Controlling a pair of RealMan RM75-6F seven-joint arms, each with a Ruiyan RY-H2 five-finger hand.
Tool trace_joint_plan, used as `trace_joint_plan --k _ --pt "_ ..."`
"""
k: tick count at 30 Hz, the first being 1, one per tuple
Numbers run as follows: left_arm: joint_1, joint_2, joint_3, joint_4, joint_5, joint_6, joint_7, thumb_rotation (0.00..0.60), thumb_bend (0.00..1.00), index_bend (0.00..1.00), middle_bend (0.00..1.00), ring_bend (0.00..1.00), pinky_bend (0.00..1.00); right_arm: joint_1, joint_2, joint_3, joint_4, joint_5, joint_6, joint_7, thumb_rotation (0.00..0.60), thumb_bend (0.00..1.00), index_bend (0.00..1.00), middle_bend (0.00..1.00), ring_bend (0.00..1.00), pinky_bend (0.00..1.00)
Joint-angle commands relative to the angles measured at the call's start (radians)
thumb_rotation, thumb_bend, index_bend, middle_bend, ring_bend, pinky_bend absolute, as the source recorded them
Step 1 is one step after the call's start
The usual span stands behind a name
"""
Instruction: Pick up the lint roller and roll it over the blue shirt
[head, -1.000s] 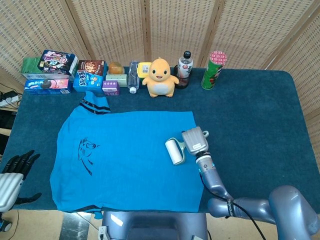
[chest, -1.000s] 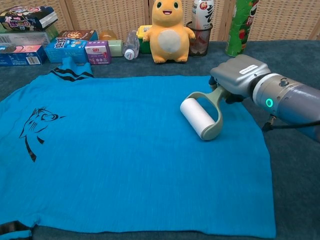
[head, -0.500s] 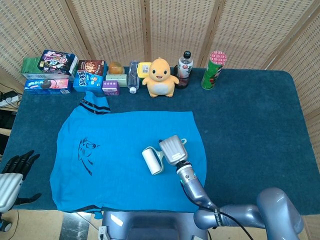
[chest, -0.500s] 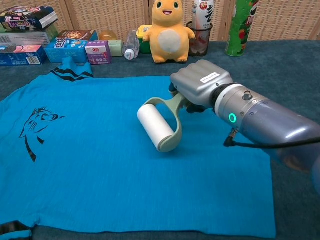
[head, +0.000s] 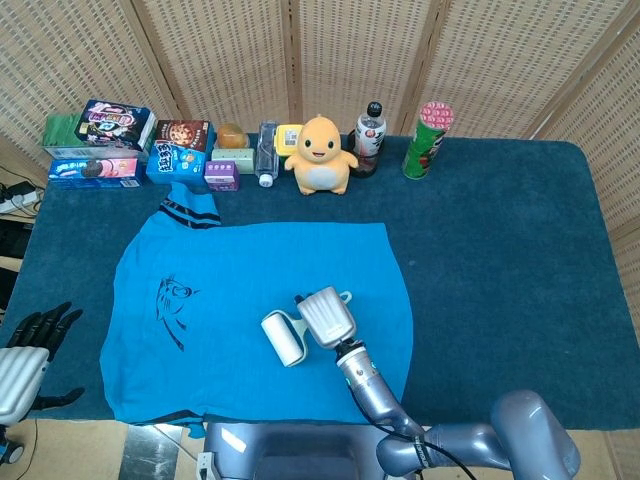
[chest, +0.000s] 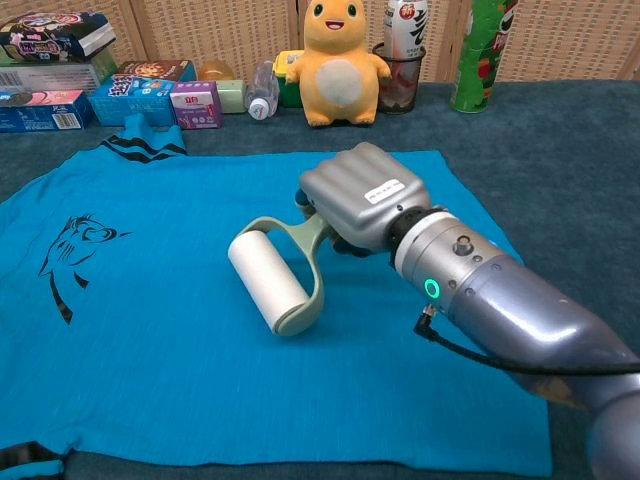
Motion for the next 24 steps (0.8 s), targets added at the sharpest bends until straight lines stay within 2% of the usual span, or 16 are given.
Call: trace_joint_plan --k 1,13,24 --pt "0.001 0.000 0.000 0.000 0.000 0.002 -0.001 0.600 0.09 0.00 0.00 0.00 0.01 -0.017 -0.019 -0.020 0.043 -0.021 -0.013 0.003 0.600 1.00 0.50 0.67 0.77 1.00" --pt "0.001 -0.001 0.002 0.000 0.002 0.000 0.003 0.600 0.09 0.00 0.00 0.00 0.01 -0.058 -0.025 -0.031 0.170 -0.072 -0.054 0.005 0.600 1.00 0.50 0.67 0.77 1.00" --pt "-0.003 -0.007 0.002 -0.002 -0.005 -0.009 0.017 0.600 0.09 0.00 0.00 0.00 0.01 -0.090 0.053 -0.008 0.272 -0.114 -0.098 0.078 0.600 1.00 0.50 0.67 0.77 1.00"
